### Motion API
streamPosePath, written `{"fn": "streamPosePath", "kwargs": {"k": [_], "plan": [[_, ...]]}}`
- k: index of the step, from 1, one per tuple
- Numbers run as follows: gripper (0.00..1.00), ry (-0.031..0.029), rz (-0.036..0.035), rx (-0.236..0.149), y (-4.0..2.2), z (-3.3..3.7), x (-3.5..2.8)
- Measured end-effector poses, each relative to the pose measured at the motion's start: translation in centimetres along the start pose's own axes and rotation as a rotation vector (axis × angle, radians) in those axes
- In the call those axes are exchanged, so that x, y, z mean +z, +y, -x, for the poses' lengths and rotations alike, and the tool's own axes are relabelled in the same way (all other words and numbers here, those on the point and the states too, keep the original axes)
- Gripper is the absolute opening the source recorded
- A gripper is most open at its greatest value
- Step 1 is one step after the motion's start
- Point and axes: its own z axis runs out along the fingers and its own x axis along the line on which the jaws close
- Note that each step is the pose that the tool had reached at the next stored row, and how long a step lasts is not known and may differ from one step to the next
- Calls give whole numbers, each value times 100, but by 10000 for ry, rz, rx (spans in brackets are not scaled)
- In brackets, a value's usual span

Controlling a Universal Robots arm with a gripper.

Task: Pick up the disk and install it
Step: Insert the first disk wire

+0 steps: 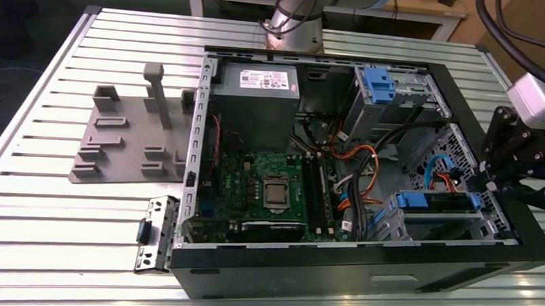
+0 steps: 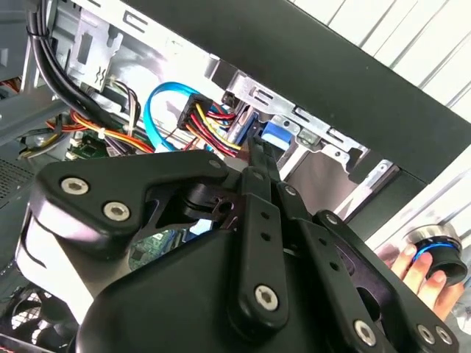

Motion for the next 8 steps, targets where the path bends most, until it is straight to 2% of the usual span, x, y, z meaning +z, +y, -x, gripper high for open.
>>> {"fn": "streamPosePath", "kwargs": {"k": [8], "plan": [[10, 0, 0, -4, 3, 7, -77]]}}
